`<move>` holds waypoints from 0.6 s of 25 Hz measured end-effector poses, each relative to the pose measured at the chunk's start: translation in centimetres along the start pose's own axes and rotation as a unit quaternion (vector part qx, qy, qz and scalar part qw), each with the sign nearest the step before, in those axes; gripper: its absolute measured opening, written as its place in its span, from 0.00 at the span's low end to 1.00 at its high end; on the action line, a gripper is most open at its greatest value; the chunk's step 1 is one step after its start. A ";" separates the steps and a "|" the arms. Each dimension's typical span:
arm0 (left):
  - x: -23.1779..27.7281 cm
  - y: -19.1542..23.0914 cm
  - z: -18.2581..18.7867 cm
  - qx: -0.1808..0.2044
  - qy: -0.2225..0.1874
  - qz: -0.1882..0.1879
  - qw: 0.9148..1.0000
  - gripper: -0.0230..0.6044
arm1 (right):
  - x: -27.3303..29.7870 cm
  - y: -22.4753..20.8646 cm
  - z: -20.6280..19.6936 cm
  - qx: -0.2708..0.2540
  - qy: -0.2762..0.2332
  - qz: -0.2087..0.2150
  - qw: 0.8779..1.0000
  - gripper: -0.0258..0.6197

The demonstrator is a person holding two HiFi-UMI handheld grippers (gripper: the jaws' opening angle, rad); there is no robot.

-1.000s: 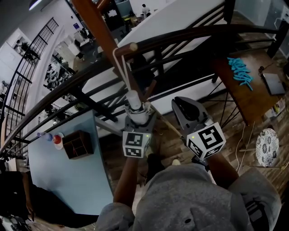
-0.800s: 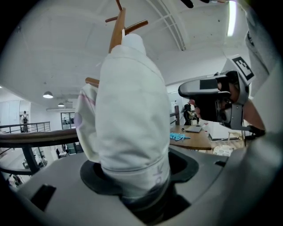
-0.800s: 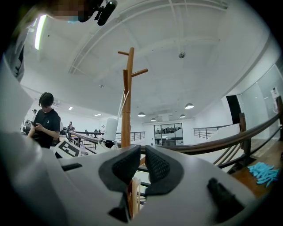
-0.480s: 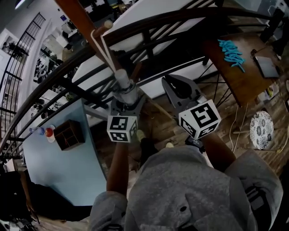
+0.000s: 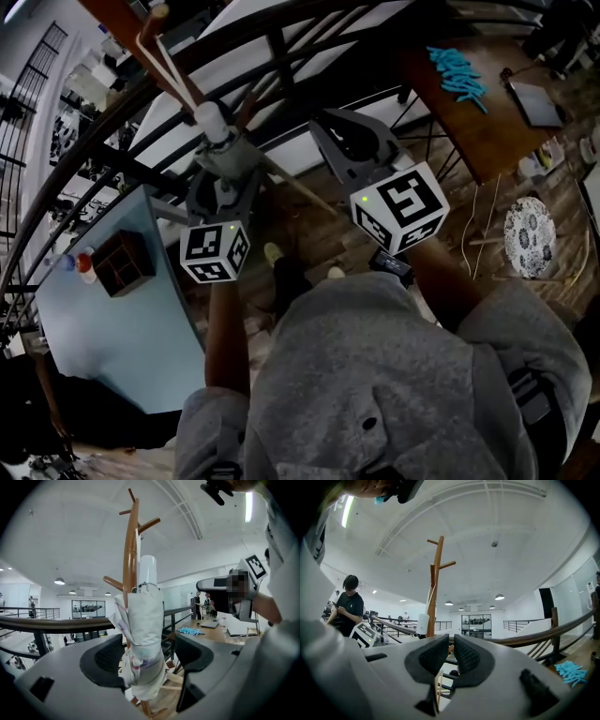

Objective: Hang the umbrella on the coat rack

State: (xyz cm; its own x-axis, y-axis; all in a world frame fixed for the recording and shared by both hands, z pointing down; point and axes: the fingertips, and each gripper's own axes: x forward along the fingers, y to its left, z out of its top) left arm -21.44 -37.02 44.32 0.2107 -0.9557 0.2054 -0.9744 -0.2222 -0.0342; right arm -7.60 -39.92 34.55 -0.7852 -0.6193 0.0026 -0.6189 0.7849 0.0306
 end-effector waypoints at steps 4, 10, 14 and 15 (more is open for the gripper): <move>-1.6 0.2 0.6 -0.007 -0.009 0.017 1.000 0.57 | -1.0 0.0 0.1 0.003 -0.001 0.001 1.000 0.11; -4.5 -0.5 1.6 -0.018 -0.023 0.036 0.999 0.57 | -2.2 0.3 0.3 0.007 -0.007 0.001 1.000 0.11; -6.4 -1.1 3.5 -0.015 -0.050 0.048 0.997 0.56 | -2.7 0.3 0.4 0.007 -0.008 -0.003 1.000 0.11; -6.8 -1.1 4.1 -0.015 -0.059 0.053 0.997 0.55 | -2.7 0.4 0.4 0.007 -0.008 -0.002 1.000 0.11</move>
State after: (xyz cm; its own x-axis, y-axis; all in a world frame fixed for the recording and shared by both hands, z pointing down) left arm -21.47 -31.06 38.93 0.1120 -0.9900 0.0852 -0.9933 -0.1141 -0.0196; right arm -5.72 -37.97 34.15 -0.7827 -0.6223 -0.0127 -0.6224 0.7825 0.0170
